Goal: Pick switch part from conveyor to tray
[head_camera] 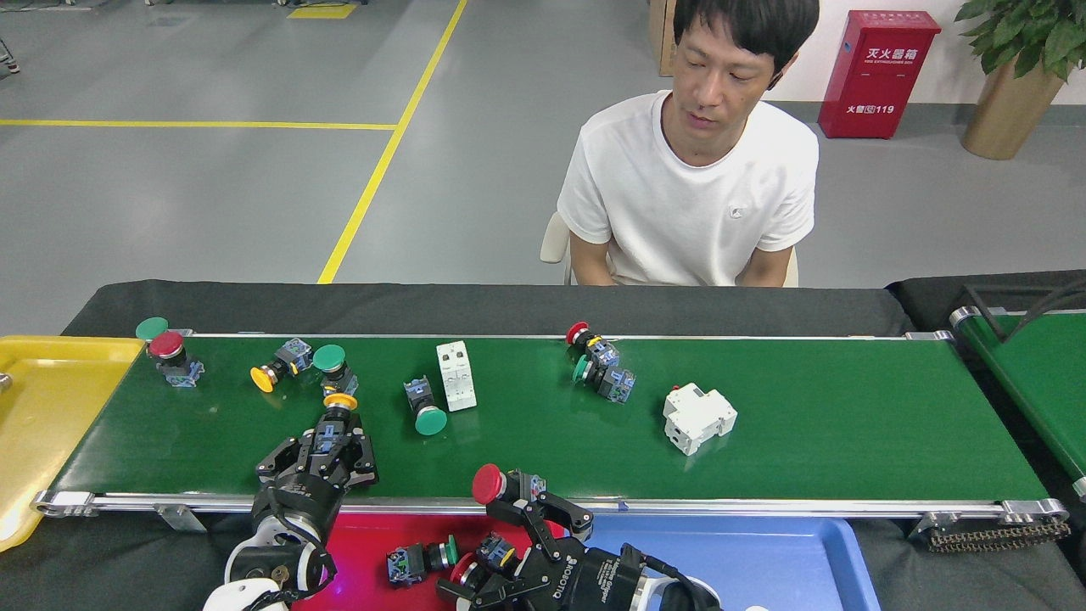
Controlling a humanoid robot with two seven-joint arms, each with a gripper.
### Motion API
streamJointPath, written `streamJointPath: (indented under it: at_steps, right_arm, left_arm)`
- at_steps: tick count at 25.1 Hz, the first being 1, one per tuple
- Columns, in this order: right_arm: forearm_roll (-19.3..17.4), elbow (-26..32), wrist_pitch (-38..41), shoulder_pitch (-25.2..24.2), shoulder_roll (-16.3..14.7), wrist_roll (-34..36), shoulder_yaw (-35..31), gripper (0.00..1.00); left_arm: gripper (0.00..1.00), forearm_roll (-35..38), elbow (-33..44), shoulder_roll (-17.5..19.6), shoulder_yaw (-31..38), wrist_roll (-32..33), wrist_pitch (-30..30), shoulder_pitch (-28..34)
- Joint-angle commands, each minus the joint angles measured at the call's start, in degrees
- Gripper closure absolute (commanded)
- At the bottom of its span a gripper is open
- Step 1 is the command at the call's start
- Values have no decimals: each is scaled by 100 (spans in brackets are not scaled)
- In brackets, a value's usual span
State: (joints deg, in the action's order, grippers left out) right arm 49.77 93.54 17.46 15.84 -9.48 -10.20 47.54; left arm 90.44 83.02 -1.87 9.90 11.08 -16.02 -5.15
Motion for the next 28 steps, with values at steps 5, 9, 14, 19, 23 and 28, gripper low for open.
streamJointPath:
  at_steps: [5,9,14,19,23,28]
  right_arm:
    - [-134,103,47,-2,-124,-79,-25,2]
    - [-486,182,21,24,-177,-62,-34,2]
    - [-433,217,29,59,-283,9,-227,2]
    - [-319,217,109,191,-291,0,-245,2]
    - [-240,182,284,173,-265,-9,-306,2]
    - [-152,191,249,94,-309,-9,-218,2]
  left_arm:
    - [28,-985,1920,530,267,-53,-2520,1947]
    - [0,-985,1885,574,285,-71,-2898,2176]
    - [0,-958,1779,433,1032,-414,-2757,2044]
    - [0,-589,1261,381,1269,-1512,-1228,1851]
    - [0,-589,971,460,1471,-1547,-1149,1798]
    - [0,-580,883,495,1339,-1451,-1298,1235]
